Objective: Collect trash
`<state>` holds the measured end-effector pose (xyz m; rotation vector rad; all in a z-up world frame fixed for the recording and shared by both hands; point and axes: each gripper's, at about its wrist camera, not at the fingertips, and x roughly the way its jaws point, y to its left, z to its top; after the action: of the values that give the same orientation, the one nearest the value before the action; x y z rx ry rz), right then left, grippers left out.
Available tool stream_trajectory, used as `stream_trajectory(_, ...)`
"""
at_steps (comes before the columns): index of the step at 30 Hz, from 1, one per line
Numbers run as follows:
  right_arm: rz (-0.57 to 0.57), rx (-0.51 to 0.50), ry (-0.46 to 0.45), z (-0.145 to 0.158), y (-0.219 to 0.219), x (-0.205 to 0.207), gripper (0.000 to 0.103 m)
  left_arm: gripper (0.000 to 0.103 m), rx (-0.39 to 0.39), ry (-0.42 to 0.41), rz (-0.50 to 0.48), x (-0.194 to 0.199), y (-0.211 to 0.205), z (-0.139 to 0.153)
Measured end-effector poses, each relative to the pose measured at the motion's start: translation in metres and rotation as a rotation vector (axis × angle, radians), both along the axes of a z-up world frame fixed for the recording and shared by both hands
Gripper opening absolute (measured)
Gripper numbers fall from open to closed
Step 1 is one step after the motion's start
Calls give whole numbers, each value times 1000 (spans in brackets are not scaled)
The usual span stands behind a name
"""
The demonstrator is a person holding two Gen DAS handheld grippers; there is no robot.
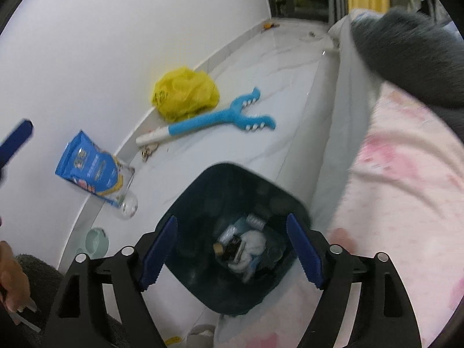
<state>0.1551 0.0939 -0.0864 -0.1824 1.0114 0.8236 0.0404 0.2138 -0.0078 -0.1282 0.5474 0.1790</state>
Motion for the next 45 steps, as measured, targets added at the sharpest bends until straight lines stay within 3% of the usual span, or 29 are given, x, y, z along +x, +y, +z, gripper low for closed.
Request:
stream_trajectory(9,-107,70,-189,58,-81,-15,97,100,26,-17,2,-4,-32,5)
stream_trajectory(15,-219,114,-244,82,-156,-29,99,100,40,-10,-14,-4,-60,7)
stream_trajectory(27,-309,186,-359,115,-281,-83,100,100,66,10,-68,-8,-115,10)
stream_trajectory(37,-331,235,-394,125,-332,-119,100,100,151,47,-85,-13,-158,4)
stream_trajectory(45,-300,236,-388,122,-332,-122,100,100,134,80,-74,-10,-164,-1)
